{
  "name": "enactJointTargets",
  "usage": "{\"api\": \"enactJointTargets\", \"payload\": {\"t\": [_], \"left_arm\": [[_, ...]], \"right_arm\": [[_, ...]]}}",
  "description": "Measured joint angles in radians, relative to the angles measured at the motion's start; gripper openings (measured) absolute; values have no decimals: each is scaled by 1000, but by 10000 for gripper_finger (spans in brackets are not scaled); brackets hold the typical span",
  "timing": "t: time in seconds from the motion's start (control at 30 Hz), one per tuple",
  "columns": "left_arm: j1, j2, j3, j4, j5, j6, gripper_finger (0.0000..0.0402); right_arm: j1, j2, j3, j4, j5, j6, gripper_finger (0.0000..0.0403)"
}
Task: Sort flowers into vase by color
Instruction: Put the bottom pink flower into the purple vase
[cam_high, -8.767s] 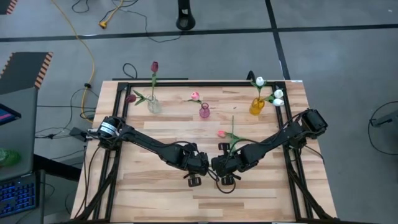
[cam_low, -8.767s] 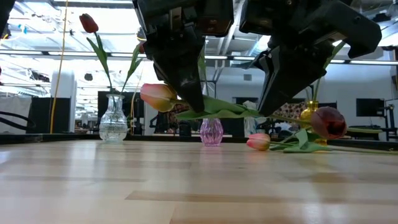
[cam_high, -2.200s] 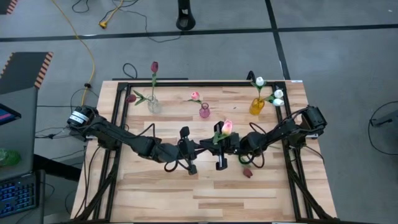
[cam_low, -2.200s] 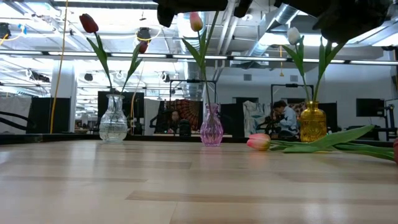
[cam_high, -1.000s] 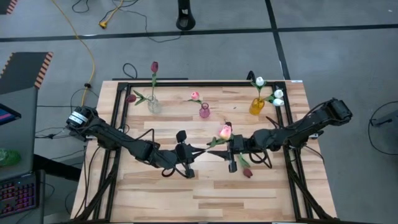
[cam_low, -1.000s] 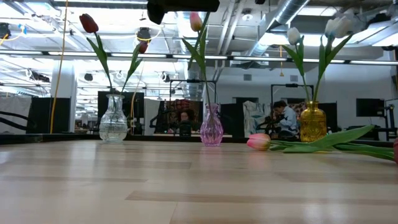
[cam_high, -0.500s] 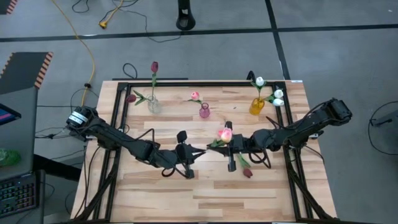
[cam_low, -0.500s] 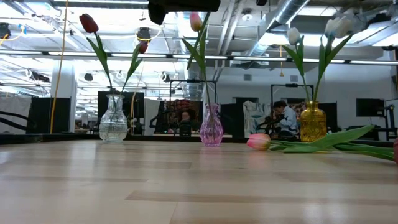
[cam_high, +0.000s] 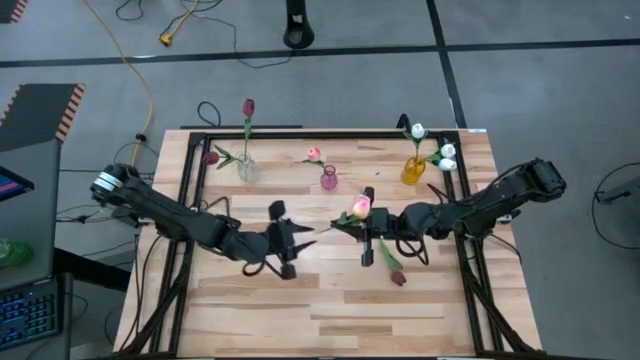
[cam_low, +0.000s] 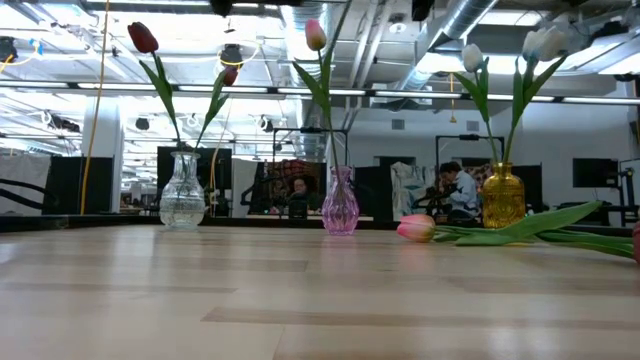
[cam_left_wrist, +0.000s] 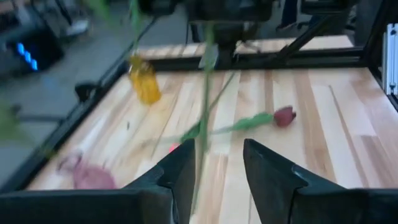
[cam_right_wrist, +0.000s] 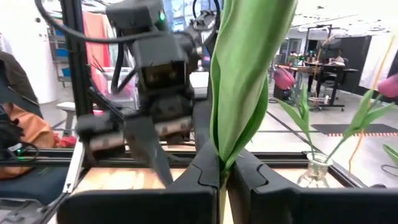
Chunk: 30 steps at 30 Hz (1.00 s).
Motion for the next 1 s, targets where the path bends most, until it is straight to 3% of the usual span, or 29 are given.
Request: {"api": "enactJointTargets", "payload": {"t": [0.17, 0.33, 0.47, 1.0], "left_arm": [[-6, -95, 0, -241, 16, -160, 124], [-61, -98, -2, -285, -49, -174, 119], [-96, -96, -69, -190, -98, -158, 119], [-111, -95, -387, 243, -82, -241, 119]], "right_arm": [[-29, 0, 0, -19, 72, -44, 33], [-59, -1, 0, -23, 178, -140, 34], [-94, -1, 0, -18, 209, -154, 34], [-271, -1, 0, 5, 229, -172, 35]]}}
